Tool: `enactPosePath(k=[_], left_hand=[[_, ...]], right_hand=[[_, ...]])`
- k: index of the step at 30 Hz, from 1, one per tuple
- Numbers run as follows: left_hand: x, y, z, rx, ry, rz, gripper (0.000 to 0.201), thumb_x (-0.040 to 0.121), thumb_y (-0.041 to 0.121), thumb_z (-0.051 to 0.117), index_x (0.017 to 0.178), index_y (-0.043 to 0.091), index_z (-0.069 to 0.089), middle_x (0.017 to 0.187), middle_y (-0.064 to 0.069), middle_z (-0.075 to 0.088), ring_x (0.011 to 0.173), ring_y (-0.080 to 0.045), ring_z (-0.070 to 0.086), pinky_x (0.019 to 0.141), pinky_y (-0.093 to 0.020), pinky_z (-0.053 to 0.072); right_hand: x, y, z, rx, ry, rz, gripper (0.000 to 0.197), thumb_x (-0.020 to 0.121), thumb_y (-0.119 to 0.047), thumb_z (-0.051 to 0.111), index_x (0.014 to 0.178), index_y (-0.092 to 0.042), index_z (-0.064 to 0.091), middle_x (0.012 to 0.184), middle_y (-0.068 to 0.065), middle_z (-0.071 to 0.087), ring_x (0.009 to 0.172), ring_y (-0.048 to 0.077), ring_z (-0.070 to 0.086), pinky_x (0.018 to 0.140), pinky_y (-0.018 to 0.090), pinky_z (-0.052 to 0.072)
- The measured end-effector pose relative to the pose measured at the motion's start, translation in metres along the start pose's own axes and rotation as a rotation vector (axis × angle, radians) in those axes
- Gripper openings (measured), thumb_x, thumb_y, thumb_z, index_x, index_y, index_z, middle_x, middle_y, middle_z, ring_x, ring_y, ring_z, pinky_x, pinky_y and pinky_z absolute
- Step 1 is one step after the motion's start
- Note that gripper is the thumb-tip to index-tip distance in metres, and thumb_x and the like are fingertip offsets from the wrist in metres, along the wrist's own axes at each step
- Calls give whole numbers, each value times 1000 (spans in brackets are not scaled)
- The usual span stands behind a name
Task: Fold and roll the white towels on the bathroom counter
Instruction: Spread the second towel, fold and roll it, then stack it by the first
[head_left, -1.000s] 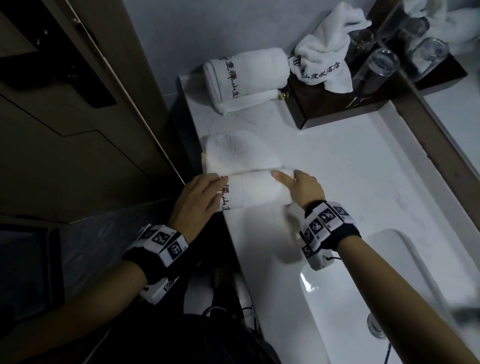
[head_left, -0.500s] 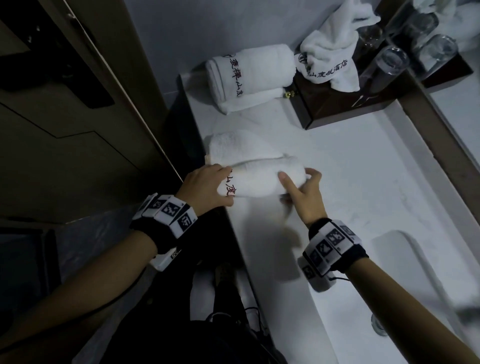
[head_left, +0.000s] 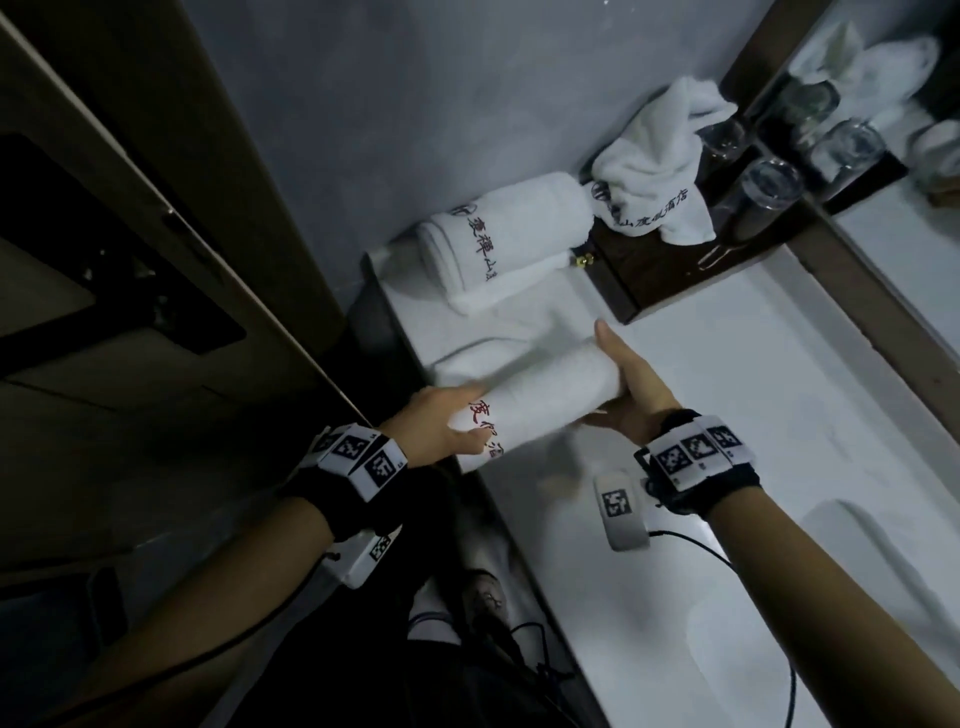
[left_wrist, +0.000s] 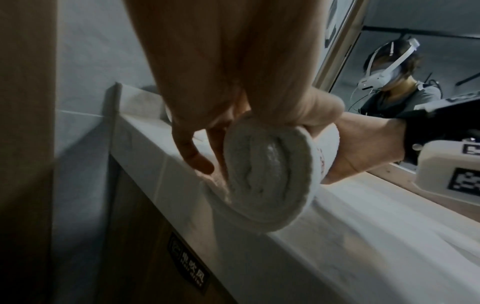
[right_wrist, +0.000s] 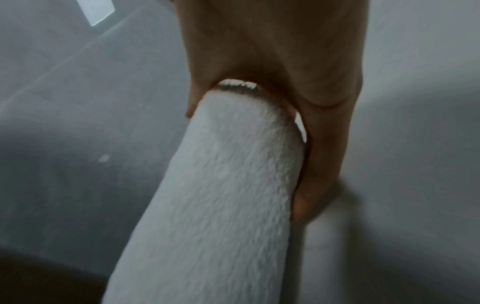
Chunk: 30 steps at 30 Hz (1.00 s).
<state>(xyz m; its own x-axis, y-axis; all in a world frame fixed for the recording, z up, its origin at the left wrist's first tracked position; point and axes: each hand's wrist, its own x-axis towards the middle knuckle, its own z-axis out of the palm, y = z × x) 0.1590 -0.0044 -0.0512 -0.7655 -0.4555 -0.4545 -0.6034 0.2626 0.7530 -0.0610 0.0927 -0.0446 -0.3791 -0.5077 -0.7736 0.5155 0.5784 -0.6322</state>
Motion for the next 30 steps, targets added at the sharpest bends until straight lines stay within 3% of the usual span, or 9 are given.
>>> enactPosePath(k=[4,7,10,14,18,21,25,28,30], left_hand=[[10,-7,-14,10,-134,9,77,65,56,54,134,25,44,121,-8,62,115,-23,56,103,-40,42],[15,-15,-18,29,-165,4,79,61,59,54,134,29,43,125,-7,59,120,-28,50,107,-47,35],[15,-19,-18,-65,-122,71,87,53,65,51,127,20,53,120,-4,46,117,-20,42,110,-37,31],[16,-15,-16,16,-9,46,86,45,67,44,119,26,60,116,1,16,111,-13,14,105,-19,14],[23,-11,-15,-34,20,33,59,62,45,68,117,25,61,122,-2,20,119,-18,18,109,-22,18],[31,-6,-19,-107,31,-14,58,70,17,76,124,18,54,132,-10,19,130,-23,21,111,-21,20],[52,0,-32,-47,-23,-24,76,60,37,70,129,16,48,132,-8,33,122,-11,32,98,-9,21],[62,3,-38,-128,-33,30,54,72,18,73,122,22,53,118,-3,49,112,-12,47,90,-14,33],[65,2,-42,-265,-44,33,46,76,14,70,111,38,53,111,4,56,103,-10,54,89,-24,45]], right_hand=[[2,-8,1,6,-47,-32,35,78,-42,63,103,-17,65,120,13,64,100,24,63,83,35,52],[-2,-7,-1,-16,-151,-92,41,74,-32,61,112,-16,60,123,15,59,112,31,57,85,36,47],[-3,-8,-6,-81,-254,-151,48,73,-22,57,121,-26,56,127,10,52,114,29,53,90,39,46],[4,-16,-6,-163,-251,-187,49,68,-19,53,117,-18,59,122,7,54,111,26,53,93,38,43],[16,-26,-2,-130,-253,-230,36,66,-15,53,99,-17,65,102,-1,62,97,20,56,77,29,46],[25,-38,-4,-151,-264,-306,42,64,-13,51,104,-20,64,107,-5,60,103,15,53,82,26,45],[37,-67,-12,-350,-374,-327,67,64,-15,51,129,-30,49,142,-10,40,126,8,39,93,21,37],[44,-82,-13,-369,-394,-315,71,64,-14,50,134,-20,47,141,-5,44,125,8,44,91,20,42],[46,-83,-10,-259,-390,-291,67,67,-13,51,133,-15,48,138,3,49,124,17,49,102,33,41]])
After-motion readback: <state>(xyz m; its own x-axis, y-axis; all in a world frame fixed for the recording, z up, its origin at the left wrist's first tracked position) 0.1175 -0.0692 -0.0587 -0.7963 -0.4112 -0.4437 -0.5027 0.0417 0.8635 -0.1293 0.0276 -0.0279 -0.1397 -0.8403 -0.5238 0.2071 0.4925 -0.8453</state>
